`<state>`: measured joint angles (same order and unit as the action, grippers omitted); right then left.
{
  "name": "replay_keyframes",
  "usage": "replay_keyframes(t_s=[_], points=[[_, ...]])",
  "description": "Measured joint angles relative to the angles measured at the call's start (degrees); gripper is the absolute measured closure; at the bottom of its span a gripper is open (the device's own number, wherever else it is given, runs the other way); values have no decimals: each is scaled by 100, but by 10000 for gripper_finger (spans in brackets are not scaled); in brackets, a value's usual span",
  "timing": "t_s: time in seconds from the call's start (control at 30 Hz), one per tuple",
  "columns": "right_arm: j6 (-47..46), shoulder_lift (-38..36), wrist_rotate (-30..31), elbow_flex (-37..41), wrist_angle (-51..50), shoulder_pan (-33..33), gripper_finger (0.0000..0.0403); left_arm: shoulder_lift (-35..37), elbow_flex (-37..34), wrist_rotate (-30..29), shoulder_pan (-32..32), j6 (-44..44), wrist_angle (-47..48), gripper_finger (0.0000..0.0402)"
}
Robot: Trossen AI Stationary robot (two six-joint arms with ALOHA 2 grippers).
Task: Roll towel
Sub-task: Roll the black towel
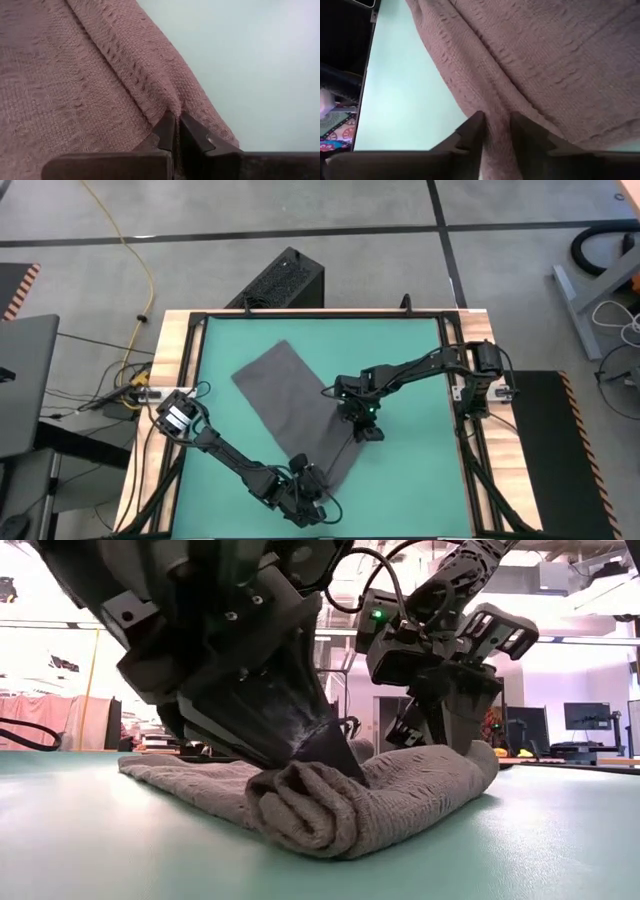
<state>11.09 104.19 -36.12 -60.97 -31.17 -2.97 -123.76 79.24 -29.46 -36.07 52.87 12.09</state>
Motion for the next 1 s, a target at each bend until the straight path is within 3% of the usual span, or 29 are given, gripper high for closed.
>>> replay_keyframes(t_s=[0.1,0.2,0.3,0.43,0.73,0.83,1.0], points=[[161,-86,52,8,16,75,243,3,-150,-29,-34,141,-200,401],[232,-272,523,13,39,179,225,7,-306,-30,-69,150,-546,401],[234,-485,967,15,-126,208,220,9,-339,22,-80,124,-626,401],[236,-788,982,149,-181,204,224,13,-339,24,-80,-17,-630,401],[-794,-1437,779,2227,3510,356,241,155,-361,248,-71,-568,-575,401],[-1153,-1416,876,2598,4069,518,246,173,-359,451,8,-633,-528,401],[-1429,-1210,1394,2745,4119,827,256,177,-359,682,128,-1079,-650,401]])
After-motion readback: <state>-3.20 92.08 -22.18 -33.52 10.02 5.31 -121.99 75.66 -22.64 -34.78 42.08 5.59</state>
